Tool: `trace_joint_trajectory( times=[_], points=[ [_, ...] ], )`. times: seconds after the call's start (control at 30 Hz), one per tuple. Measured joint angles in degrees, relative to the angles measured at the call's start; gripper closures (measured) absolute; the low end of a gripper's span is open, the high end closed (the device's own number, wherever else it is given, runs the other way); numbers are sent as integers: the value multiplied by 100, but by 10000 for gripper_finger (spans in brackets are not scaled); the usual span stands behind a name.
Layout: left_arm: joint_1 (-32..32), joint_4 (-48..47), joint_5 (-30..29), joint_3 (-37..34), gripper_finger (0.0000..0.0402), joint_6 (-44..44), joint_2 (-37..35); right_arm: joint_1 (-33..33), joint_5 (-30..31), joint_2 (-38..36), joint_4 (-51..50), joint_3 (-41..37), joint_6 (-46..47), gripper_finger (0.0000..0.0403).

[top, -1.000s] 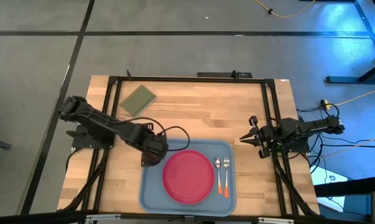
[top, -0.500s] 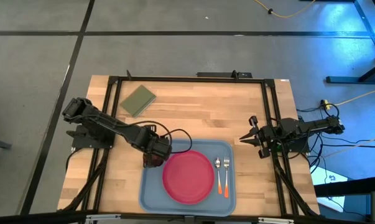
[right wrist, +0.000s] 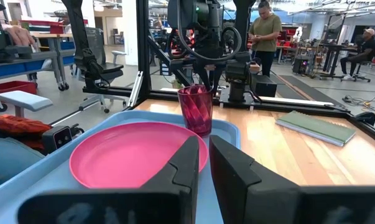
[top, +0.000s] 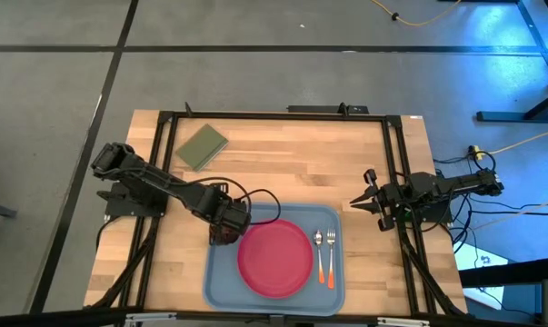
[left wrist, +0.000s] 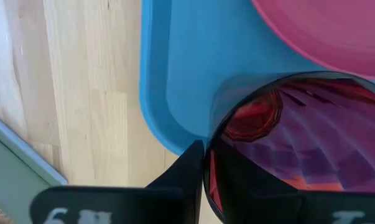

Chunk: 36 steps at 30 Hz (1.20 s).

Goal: Pick and place plate/cup/fork/spoon on tray
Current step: Put the pink cup on the blue tray to the top left of the pink plate

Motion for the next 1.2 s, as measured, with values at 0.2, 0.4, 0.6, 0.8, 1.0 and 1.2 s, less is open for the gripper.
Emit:
trace_joint_trajectory(
  times=[0.2, 0.4, 0.6, 0.8, 1.0, 1.2],
  points=[
    [0, 2, -183, 2, 358, -24, -2, 0, -1, 0, 0, 0, 0, 357],
    [0, 2, -259, 2, 341, -31, -4, 0, 1, 0, 0, 0, 0, 357],
    [0, 0, -260, 2, 320, -322, -4, 0, -1, 0, 0, 0, -2, 357],
    [0, -1, -260, 1, 310, -334, -4, 0, -1, 0, 0, 0, 0, 357],
    [13, -2, -260, 1, 312, -337, -4, 0, -1, 0, 0, 0, 0, 357],
    [90, -420, -243, 330, 313, -343, -11, 0, -1, 0, 0, 0, 0, 357]
  ],
)
